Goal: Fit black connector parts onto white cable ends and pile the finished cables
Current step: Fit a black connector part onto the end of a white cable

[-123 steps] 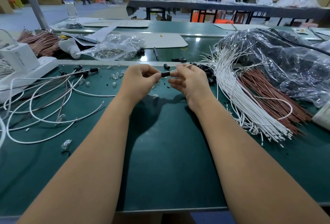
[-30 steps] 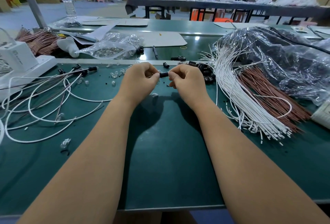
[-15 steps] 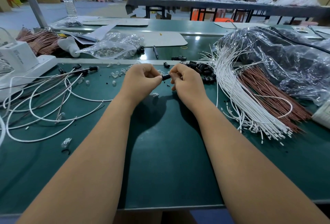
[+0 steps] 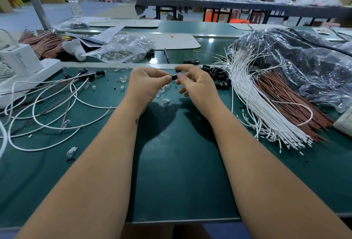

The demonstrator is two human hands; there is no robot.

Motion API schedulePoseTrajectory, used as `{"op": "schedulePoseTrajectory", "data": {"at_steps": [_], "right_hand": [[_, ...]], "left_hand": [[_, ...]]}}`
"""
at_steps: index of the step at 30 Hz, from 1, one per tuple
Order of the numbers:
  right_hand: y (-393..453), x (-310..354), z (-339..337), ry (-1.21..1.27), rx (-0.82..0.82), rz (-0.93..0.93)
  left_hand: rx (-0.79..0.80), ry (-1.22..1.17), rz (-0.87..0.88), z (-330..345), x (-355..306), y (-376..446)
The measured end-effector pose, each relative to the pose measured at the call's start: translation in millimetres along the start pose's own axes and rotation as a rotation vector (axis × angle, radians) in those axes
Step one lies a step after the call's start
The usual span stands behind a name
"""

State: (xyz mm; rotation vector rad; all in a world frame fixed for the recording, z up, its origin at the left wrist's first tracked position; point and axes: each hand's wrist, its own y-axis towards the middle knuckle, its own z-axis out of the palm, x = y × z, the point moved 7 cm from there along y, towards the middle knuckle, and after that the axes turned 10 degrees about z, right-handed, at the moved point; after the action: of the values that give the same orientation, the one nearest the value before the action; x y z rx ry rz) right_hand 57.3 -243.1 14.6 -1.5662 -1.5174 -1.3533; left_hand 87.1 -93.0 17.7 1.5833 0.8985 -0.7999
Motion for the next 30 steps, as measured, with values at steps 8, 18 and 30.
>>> {"op": "schedulePoseTrajectory", "data": {"at_steps": [8,18,30], "right_hand": [[-3,2,6,-0.034,0.038,-0.007],[2,-4,-6,-0.24,-0.099,0.008],[-7,6,-57,-0.974,-0.512,0.164]], "left_hand": [[0.113,-0.007,-0.004,6,3,0],[-0.158,0.073,0.022,-22,9,5],[-0.084,0.165,0.037,-13,12,6]]}}
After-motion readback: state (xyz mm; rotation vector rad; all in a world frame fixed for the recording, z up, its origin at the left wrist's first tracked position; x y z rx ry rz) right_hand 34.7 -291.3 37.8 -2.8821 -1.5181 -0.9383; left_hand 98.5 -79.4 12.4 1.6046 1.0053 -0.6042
